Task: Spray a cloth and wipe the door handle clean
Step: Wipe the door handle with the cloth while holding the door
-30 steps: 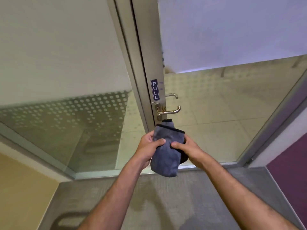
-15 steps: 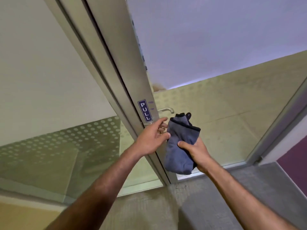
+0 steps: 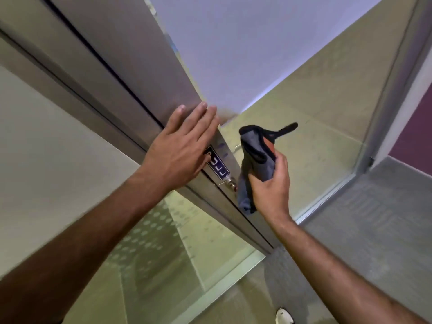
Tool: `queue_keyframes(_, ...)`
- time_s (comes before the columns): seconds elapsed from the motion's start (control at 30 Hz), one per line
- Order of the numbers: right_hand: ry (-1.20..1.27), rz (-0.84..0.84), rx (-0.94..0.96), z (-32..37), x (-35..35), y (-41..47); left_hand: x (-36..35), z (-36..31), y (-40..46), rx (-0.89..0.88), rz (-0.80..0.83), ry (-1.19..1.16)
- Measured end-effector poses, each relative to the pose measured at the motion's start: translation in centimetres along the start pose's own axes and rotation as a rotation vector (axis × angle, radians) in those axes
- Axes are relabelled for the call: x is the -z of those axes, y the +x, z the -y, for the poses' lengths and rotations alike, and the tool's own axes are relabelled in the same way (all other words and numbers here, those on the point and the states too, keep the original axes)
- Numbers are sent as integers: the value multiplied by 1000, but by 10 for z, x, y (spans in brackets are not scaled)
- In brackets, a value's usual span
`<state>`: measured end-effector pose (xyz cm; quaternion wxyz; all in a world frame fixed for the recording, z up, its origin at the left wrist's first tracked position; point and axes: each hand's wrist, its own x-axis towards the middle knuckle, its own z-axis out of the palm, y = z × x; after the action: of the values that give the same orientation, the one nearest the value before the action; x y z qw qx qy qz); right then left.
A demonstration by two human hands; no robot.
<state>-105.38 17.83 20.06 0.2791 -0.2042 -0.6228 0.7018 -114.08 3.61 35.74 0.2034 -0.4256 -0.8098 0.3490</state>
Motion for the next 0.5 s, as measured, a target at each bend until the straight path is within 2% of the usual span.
queue_keyframes(0.1, -182, -28, 265, 4, -37, 1, -10, 0, -1, 6, -45, 7)
queue_keyframes(0.2, -320, -1, 344, -2, -76, -5, -16, 0, -1, -14, -111, -39)
queue_keyframes(0.3, -445, -96, 318, -15, -106, -14, -19, 0, 0, -49, -129, -33)
queue_keyframes(0.4, -441, -146, 265, -22, -113, -17, -22, 0, 0, -68, -148, -5)
queue_keyframes(0.5, -386, -124, 100, -28, -112, -26, -24, 2, 0, -79, -166, 12)
